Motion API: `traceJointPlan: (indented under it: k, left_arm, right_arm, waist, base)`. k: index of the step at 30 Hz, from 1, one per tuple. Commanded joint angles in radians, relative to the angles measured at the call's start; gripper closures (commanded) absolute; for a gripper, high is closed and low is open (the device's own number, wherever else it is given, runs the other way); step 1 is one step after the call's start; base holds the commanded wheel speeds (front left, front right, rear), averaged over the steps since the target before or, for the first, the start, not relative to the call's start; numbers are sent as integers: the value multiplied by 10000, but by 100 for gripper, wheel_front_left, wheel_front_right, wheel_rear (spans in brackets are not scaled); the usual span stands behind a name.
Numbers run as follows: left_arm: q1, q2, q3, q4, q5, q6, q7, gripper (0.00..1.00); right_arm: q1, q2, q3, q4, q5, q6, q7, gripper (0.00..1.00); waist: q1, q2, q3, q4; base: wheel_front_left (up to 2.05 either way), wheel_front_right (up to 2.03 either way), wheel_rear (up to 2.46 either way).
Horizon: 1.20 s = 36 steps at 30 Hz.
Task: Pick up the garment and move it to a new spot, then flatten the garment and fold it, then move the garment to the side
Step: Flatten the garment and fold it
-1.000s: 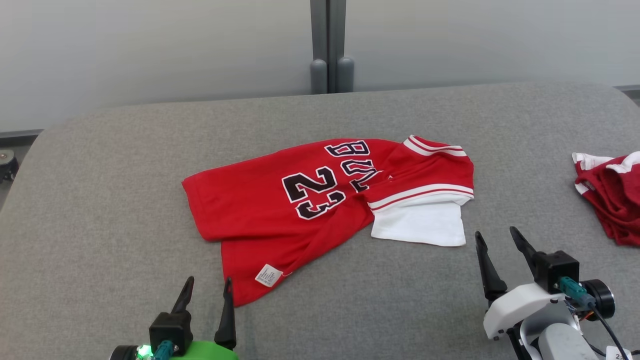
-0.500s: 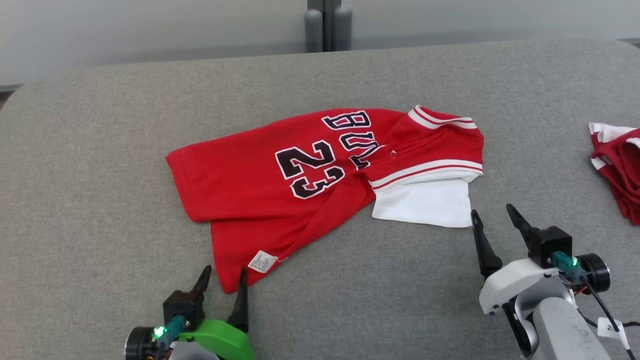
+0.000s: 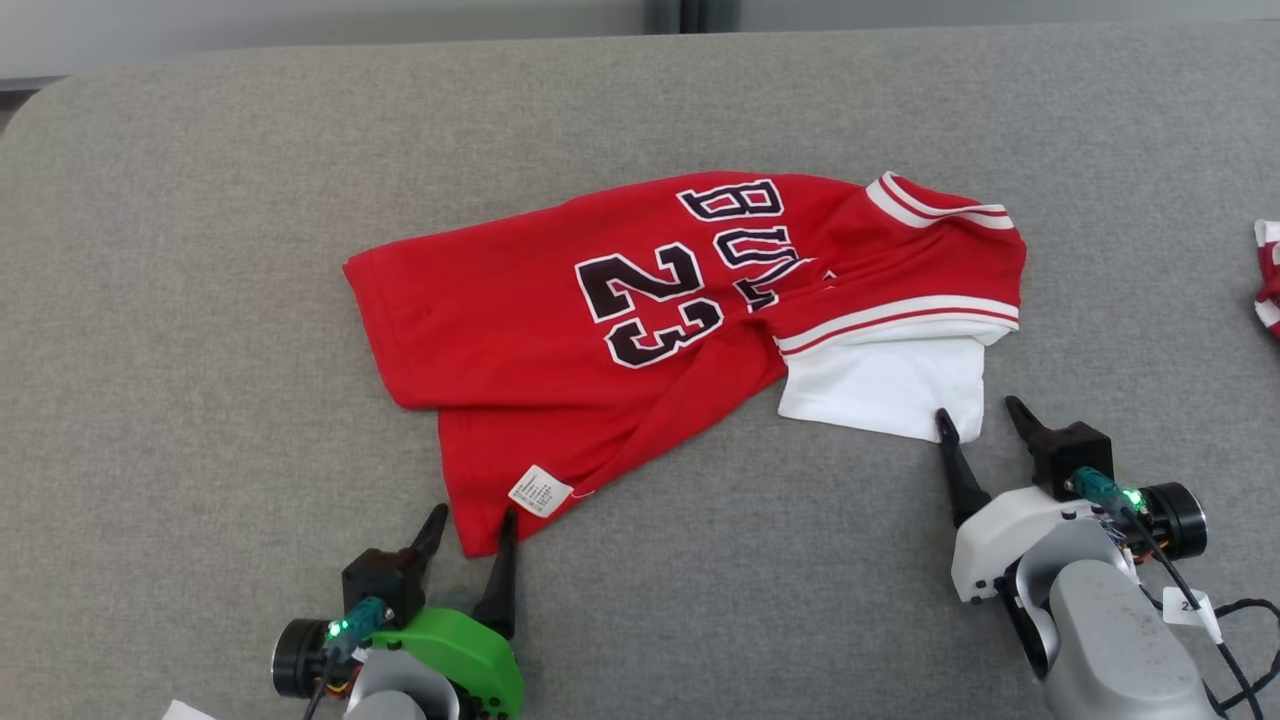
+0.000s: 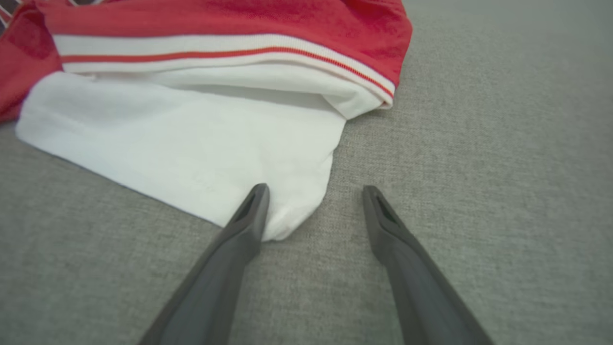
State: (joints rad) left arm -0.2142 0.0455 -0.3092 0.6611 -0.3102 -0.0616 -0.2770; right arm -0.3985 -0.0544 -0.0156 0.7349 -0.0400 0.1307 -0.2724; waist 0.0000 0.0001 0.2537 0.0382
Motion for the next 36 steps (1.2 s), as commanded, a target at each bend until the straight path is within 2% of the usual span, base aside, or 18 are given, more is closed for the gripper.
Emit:
traceJointPlan:
  k: [1,2,3,4,8,12,21,27,32,36]
  left_arm:
    - [169,103,-56,535,-171,-43,248,0]
    - [171,105,-101,617,-255,-82,251,23]
    - [164,105,-181,704,-335,-149,258,63]
    - [172,103,-281,772,-386,-201,258,100]
    - [233,65,-501,853,-603,-327,257,100]
    - [334,66,-393,427,-734,-400,202,100]
    - [138,99,1238,-2553,-350,-553,130,100]
    - [-1039,707,1813,-4219,-251,-685,130,100]
    - [-2632,1696,1572,-4938,-431,-692,345,100]
    - [-3851,2311,1598,-5340,-666,-694,721,100]
  right_arm:
    - [100,22,126,449,28,1,156,0]
    - [81,36,210,575,73,1,156,7]
    - [80,48,281,688,149,1,156,100]
    - [79,59,309,724,248,3,158,100]
    - [241,36,434,457,685,3,149,100]
    - [402,-126,350,-588,1236,-2,81,100]
    - [568,-789,42,-3873,2619,-3,72,100]
    - [-142,-1472,-153,-5594,3154,-3,73,100]
    - [-1335,-2110,234,-6714,3323,-3,73,100]
    - [-2596,-2662,606,-6993,3171,-3,73,100]
  waist:
    - [0,-1,55,108]
    - [0,-1,48,129]
    - [0,-1,34,149]
    - [0,-1,10,164]
    - [0,-1,-217,170]
    - [0,-1,-548,126]
    - [0,-1,-1534,32]
    - [0,-1,-1974,-111]
    - [0,-1,-1942,-385]
    - [0,-1,-1792,-645]
  base:
    - [0,0,0]
    - [0,0,0]
    - [0,0,0]
    - [0,0,0]
    - [0,0,0]
    - [0,0,0]
    - [0,0,0]
    - [0,0,0]
    - [0,0,0]
    - [0,0,0]
